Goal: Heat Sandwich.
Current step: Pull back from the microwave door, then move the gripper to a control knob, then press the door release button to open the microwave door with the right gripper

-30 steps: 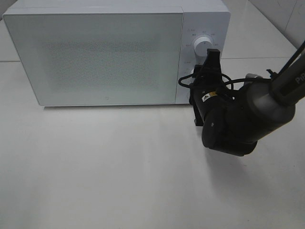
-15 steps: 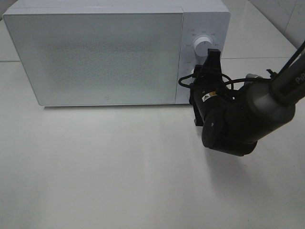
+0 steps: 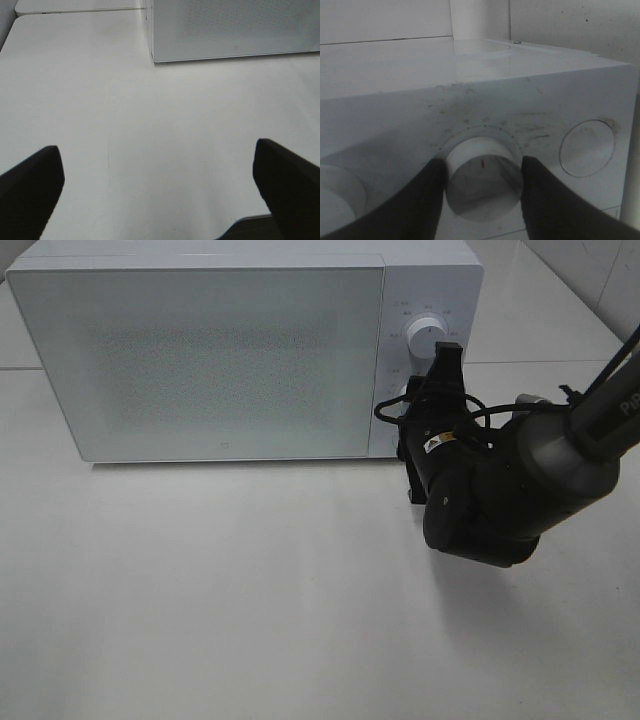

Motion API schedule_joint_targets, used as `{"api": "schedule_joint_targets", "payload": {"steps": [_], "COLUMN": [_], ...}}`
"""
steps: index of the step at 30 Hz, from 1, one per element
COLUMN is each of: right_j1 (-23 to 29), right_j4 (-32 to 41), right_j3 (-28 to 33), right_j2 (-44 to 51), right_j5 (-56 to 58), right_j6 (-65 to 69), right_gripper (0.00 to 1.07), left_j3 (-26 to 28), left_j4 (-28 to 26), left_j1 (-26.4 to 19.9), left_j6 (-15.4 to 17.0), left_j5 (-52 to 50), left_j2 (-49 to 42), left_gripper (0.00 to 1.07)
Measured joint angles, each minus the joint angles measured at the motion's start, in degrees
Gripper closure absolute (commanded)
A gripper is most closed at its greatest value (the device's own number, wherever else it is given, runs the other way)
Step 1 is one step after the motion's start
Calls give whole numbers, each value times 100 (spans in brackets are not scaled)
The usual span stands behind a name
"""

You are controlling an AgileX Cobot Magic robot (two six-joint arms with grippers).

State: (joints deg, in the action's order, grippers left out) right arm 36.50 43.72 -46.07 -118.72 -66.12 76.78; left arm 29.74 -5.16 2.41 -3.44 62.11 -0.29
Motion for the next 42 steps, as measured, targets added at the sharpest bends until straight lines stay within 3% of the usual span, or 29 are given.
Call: {"api": "schedule_joint_targets", "payload": {"steps": [8, 23, 38, 42], "right_j1": [11, 6, -6, -6], "right_j4": [103, -252, -831, -1180], "right_j3": [11, 160, 1461, 1925], "right_j2": [0, 103, 1026, 1644], "right_j5": [-6, -172, -241, 109], "right_j6": [-6, -6, -6, -773], "right_gripper": [38, 37, 37, 31], "left_j3": [0, 0, 0, 0], "left_j4": [0, 0, 0, 0], "left_j1": [0, 0, 0, 0], "left_j6": [0, 0, 0, 0], "left_j5": [0, 0, 0, 0], "left_j2": [0, 0, 0, 0], "left_gripper": [9, 9, 9, 9]}}
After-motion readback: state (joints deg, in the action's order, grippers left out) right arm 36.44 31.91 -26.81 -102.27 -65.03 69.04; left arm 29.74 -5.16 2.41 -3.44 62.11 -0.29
